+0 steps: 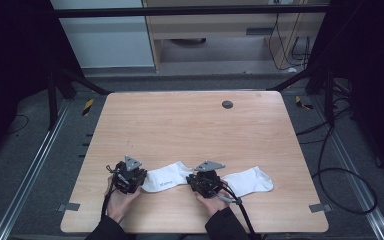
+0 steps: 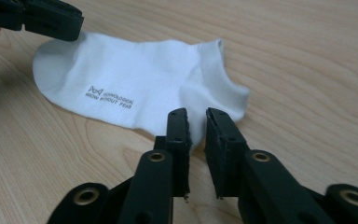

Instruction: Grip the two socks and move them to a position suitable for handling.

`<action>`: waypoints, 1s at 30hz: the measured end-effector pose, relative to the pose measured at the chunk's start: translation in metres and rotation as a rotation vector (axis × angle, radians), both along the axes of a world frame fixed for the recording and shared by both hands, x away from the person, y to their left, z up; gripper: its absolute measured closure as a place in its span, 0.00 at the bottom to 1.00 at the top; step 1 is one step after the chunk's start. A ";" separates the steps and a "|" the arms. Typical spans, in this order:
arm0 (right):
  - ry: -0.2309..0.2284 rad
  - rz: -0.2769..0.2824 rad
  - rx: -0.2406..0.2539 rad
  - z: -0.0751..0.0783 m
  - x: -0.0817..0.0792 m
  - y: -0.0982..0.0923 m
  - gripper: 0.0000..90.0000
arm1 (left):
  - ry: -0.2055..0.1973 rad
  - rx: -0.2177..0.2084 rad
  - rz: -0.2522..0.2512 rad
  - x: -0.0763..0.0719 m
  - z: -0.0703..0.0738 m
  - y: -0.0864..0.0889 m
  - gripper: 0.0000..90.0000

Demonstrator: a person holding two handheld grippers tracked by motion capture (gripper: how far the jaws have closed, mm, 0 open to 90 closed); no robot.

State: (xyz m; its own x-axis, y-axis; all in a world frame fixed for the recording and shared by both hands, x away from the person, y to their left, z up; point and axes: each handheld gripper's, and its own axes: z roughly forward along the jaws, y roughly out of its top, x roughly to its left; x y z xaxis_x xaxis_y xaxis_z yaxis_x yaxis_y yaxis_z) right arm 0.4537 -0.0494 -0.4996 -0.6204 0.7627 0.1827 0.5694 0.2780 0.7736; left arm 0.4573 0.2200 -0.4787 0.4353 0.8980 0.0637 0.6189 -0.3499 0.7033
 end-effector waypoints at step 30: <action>-0.151 -0.172 0.016 0.055 0.008 -0.147 0.48 | -0.129 -0.122 -0.172 -0.017 0.050 -0.089 0.54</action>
